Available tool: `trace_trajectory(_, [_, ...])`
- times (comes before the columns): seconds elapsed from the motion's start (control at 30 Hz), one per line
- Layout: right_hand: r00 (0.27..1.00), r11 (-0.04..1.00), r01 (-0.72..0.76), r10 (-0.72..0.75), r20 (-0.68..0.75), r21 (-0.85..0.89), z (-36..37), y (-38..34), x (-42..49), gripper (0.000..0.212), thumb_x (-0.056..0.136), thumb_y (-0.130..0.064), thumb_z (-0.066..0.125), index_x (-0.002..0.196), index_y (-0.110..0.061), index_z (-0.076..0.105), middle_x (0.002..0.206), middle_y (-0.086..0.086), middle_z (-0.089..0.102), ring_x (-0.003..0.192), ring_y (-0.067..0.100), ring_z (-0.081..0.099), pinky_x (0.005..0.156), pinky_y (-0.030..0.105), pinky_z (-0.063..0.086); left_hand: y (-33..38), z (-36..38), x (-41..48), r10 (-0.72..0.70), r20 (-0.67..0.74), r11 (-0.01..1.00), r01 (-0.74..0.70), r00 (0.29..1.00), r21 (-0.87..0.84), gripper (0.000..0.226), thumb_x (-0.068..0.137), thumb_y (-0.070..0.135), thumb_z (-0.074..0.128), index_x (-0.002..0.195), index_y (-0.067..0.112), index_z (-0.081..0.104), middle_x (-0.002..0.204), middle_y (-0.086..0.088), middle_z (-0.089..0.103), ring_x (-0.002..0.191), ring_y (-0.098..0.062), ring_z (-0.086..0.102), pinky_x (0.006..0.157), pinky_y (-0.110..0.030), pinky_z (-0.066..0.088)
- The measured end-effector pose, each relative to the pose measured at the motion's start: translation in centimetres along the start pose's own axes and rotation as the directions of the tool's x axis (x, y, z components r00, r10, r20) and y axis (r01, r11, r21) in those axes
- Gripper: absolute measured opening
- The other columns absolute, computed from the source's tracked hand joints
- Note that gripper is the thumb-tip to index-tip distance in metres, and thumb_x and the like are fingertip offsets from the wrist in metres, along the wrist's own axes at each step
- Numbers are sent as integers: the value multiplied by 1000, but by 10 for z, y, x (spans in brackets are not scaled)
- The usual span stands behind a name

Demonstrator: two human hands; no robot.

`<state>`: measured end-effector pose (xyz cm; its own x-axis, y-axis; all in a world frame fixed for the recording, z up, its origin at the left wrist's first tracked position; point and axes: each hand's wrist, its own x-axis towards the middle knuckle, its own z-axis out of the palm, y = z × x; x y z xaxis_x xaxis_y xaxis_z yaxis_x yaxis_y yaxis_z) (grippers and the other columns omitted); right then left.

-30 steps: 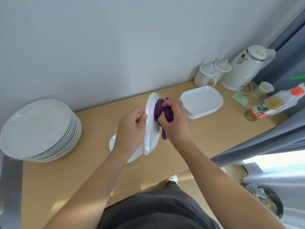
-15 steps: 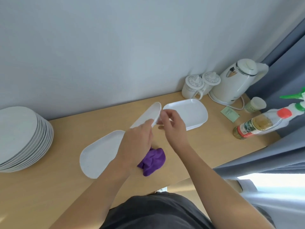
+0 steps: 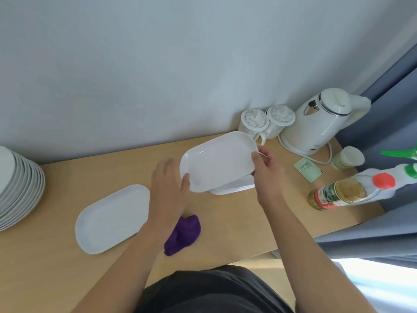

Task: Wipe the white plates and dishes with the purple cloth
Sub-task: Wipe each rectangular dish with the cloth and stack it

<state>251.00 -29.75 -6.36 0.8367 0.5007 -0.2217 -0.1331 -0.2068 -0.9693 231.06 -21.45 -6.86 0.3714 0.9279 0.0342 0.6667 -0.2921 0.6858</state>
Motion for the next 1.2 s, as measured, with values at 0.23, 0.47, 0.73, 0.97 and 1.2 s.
trace_trajectory(0.23, [1000, 999, -29, 29, -10, -30, -26, 17, 25, 25, 99, -17, 51, 103, -36, 68, 96, -7, 74, 90, 8, 64, 84, 31, 51, 7, 28, 14, -303, 232, 909, 353, 924, -219, 11, 95, 15, 59, 97, 21, 67, 82, 2, 71, 77, -17, 69, 77, -29, 52])
trace_trajectory(0.47, [997, 977, -17, -1, -82, -213, -42, 45, 44, 26, 99, -19, 53, 122, -21, 64, 124, -7, 61, 105, 3, 60, 76, 8, 43, 16, 50, 18, -292, 218, 934, 327, 931, -144, 22, 91, 10, 62, 81, 29, 68, 67, 4, 71, 69, -15, 69, 72, -22, 51])
trace_trajectory(0.73, [996, 961, -19, -7, -93, -276, -44, 68, 52, 31, 99, -18, 53, 126, -22, 66, 128, -5, 61, 106, 6, 62, 89, 21, 51, 15, 60, 28, -233, 225, 965, 253, 946, -65, 17, 90, 11, 59, 83, 7, 75, 67, -7, 69, 75, -29, 65, 78, -39, 53])
trace_trajectory(0.97, [996, 963, -1, -22, -82, -270, -45, 67, 51, 39, 99, -12, 53, 133, -29, 62, 128, -8, 59, 103, -1, 60, 93, 21, 50, 11, 67, 27, -218, 184, 973, 228, 958, -37, 17, 92, 16, 62, 102, 16, 76, 76, 1, 70, 76, -17, 66, 77, -28, 48])
trace_trajectory(1.2, [976, 904, 177, -212, -50, -390, -33, 56, 42, 36, 95, -10, 59, 129, -21, 64, 134, -3, 52, 128, 19, 47, 100, 12, 38, 4, 61, 27, -235, 152, 970, 243, 960, -32, 26, 96, 31, 60, 116, 18, 69, 100, 8, 65, 78, -4, 58, 76, -24, 40])
